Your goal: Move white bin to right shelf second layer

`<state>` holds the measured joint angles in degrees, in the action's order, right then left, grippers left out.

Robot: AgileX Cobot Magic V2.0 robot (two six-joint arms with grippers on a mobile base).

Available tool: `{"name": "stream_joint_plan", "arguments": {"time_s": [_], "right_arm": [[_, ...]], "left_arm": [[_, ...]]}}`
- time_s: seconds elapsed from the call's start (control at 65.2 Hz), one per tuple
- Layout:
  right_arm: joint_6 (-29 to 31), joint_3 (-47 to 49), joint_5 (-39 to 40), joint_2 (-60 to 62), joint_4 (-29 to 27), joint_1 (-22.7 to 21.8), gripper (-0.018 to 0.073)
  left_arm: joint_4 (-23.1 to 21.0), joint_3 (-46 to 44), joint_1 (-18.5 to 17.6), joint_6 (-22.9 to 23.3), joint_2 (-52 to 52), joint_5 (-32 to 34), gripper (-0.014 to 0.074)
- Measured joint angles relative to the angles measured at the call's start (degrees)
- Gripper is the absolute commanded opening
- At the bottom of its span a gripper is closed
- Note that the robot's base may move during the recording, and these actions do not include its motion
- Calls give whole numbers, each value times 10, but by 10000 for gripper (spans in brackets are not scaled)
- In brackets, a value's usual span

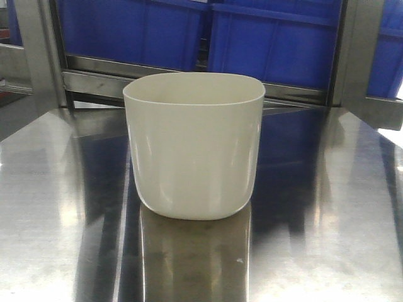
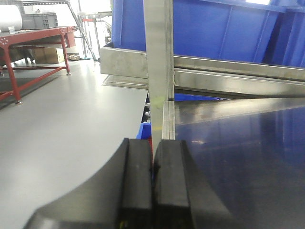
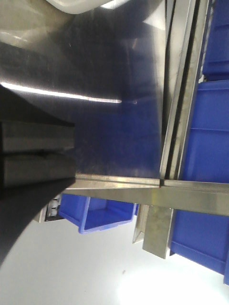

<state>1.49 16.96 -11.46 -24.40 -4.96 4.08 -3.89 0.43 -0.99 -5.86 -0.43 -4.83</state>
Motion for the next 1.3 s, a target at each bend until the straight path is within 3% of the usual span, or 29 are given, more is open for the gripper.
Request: {"name": "stream_joint_plan", "arguments": {"time_s": [0.291, 0.613, 0.751, 0.874, 1.058, 1.165, 1.303], "right_arm": [[0, 102, -30, -170, 0, 7, 56], [-15, 251, -235, -306, -1, 125, 58], [-91, 310, -300, -367, -4, 156, 60], [-201, 374, -384, -438, 11, 164, 69], [-364, 488, -556, -547, 128, 210, 218], [-437, 553, -582, -587, 190, 239, 237], [-464, 618, -586, -609, 216, 270, 237]], "left_arm": [[0, 0, 0, 0, 0, 0, 85], [0, 0, 0, 0, 0, 0, 85], [0, 0, 0, 0, 0, 0, 85], [0, 0, 0, 0, 0, 0, 85], [0, 0, 0, 0, 0, 0, 85], [0, 0, 0, 0, 0, 0, 85], [0, 0, 0, 0, 0, 0, 85]]}}
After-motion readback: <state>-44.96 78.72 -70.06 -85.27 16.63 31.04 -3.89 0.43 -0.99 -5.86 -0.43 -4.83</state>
